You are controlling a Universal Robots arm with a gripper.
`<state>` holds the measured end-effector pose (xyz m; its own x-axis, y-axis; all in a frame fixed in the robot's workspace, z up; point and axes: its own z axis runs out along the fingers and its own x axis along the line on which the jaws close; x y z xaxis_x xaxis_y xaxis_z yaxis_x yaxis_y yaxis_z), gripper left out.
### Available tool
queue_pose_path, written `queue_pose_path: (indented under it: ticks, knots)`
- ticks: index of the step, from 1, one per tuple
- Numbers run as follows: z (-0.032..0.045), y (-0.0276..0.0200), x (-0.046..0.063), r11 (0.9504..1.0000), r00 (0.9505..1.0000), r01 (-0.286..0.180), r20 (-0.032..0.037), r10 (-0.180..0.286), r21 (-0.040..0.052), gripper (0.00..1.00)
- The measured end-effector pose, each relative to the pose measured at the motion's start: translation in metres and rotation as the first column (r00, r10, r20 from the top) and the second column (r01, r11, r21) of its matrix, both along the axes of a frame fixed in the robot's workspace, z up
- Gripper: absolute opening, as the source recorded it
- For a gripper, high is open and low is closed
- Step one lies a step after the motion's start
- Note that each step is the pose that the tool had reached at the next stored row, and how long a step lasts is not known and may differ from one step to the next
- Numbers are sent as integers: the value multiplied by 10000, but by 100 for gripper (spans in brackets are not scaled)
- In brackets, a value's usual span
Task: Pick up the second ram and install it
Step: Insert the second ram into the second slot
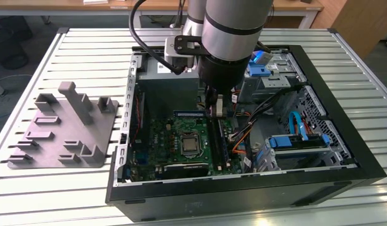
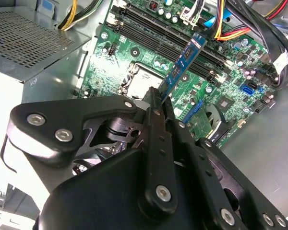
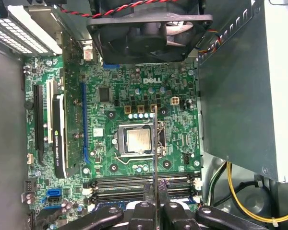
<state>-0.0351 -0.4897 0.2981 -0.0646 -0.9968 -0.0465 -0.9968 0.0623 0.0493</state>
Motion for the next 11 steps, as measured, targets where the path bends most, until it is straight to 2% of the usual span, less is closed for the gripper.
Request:
queue_pose_path:
  ticks: [5,8,11]
  knots:
    - [-1,-2,0,9999,9999,147,1,-147,0,14]
    - [-8,-2,1,9978,9978,669,0,-669,0,14]
    - [-16,-2,1,9926,9926,1212,0,-1212,-1,14]
